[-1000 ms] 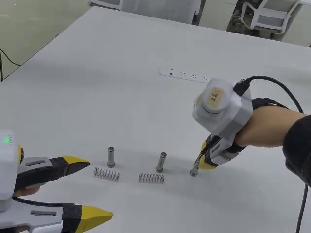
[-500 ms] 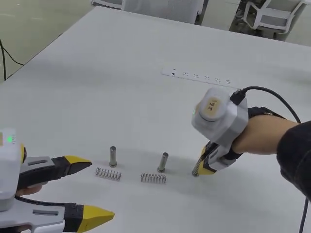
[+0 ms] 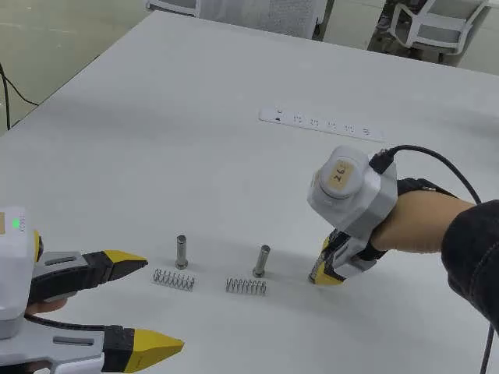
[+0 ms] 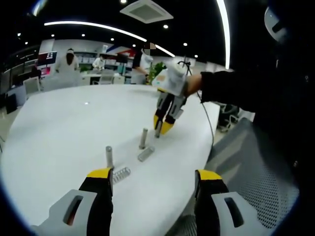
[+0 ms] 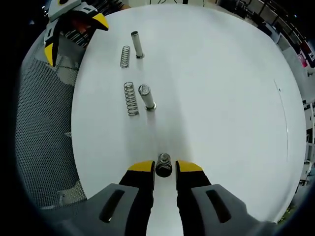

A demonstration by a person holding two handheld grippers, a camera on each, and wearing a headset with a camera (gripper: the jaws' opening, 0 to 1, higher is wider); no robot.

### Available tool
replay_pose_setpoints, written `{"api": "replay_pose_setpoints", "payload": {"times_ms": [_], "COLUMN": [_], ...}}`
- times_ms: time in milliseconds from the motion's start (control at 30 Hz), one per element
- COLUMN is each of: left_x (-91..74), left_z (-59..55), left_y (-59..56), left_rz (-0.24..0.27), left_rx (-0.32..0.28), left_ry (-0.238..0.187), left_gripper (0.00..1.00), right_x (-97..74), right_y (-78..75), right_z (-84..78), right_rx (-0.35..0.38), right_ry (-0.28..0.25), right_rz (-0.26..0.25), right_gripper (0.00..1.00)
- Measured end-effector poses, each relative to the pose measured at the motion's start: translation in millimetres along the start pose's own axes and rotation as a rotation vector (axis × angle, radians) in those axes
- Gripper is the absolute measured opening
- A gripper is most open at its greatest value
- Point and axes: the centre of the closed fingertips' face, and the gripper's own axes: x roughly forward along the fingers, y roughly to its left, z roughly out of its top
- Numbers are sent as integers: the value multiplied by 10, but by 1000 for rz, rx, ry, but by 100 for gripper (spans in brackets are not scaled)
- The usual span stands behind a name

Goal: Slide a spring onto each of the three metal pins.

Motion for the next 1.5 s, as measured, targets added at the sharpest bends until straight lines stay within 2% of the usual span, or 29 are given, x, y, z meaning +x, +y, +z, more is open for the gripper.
{"api": "replay_pose_setpoints", "payload": {"times_ms": [700,1100,1500], "left_x": [3,7,13], "left_z": [-16,-19,-18], "left_y": [-26,-59,-77], "left_rz": [-12,-25,-30], "left_rx": [9,18,30], "left_ry": [11,13,16], "left_gripper": [63,63,63], "right_x": [-100,-126,-125], "right_y": [56,213,401], "right_z": [-67,-136,-63], "right_rx": [25,48,43], "right_ry": [-17,-23,-43], "right_rz": [-20,-21,-5], "right_gripper": [17,16,15]}}
